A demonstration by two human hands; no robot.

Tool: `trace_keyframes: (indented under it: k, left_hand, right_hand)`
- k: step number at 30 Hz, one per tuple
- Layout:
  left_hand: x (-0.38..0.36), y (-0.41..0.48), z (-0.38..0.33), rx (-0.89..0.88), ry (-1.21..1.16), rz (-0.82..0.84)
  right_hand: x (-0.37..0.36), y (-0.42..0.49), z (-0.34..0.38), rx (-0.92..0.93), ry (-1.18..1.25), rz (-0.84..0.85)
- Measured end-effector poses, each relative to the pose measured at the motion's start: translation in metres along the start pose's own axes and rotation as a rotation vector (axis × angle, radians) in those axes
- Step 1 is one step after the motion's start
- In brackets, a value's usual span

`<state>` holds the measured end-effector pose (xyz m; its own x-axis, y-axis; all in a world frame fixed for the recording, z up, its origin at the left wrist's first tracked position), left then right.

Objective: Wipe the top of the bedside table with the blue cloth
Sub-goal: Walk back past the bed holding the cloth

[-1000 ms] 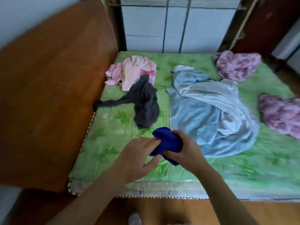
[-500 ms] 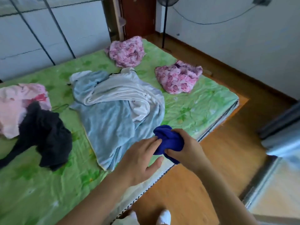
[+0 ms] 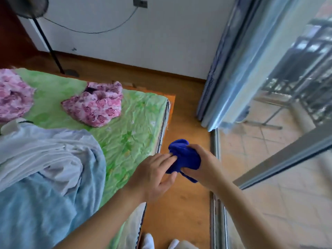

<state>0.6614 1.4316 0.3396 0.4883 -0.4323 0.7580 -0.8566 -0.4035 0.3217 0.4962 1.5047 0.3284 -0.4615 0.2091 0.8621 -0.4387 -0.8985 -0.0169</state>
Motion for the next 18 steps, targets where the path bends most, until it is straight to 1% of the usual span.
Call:
trace_keyframes:
  k: [3,8,13,18]
  left_hand:
    - [-0.016,0.033,-0.002,-0.079,-0.041,0.049]
    - [-0.047,0.089,0.007,-0.140,-0.083,0.149]
    - [-0.086,0.160,0.034,-0.138,-0.101,0.230]
    - [-0.107,0.250,0.068,-0.087,-0.071,0.270]
  right_hand:
    - [0.015,0.007,-0.026,-0.077,0.033,-0.040]
    - [0.027,0.027,-0.073,-0.184,0.033,-0.066]
    - [0.036,0.078,-0.126,-0.251,0.027,-0.090]
    - [0.051,0.169,-0.173,-0.237,0.034,-0.045]
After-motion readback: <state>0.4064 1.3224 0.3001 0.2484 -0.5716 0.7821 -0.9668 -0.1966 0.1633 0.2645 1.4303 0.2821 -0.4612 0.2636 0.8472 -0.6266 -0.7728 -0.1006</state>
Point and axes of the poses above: each hand's wrist, its own y-axis towards the middle knuckle, its own x-axis out of the back of the hand, z = x × y, the point moved 7 cm from there along y, towards the middle knuckle, and after that the axes turned 9 degrees about -y, right-handed, at the moved point
